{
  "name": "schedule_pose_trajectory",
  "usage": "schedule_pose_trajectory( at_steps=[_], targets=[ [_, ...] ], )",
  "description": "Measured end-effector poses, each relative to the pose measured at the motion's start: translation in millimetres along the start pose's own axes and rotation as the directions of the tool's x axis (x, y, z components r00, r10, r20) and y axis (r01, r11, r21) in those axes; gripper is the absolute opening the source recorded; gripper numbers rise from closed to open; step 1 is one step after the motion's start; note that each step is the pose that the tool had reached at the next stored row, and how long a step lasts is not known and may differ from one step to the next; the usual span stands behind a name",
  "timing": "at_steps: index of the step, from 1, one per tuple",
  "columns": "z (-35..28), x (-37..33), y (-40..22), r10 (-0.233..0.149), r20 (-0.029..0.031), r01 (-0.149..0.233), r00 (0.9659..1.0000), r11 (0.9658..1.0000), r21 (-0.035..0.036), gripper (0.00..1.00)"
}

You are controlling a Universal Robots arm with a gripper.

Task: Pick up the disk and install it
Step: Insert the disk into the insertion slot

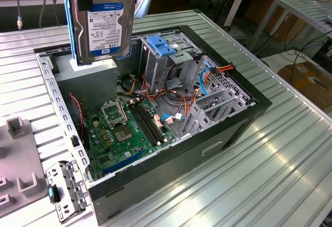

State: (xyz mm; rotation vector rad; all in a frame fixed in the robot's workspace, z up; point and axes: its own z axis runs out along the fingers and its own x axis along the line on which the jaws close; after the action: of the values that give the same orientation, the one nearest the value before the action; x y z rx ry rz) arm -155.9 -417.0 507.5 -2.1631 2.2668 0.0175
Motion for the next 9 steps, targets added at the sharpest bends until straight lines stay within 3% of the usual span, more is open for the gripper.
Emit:
schedule_pose_trajectory(
  at_steps=[9],
  targets=[
    [-0.1, 5.6, -0.2, 0.000, 0.0000, 0.000, 1.0000, 1.0000, 0.0000, 0.37]
  ],
)
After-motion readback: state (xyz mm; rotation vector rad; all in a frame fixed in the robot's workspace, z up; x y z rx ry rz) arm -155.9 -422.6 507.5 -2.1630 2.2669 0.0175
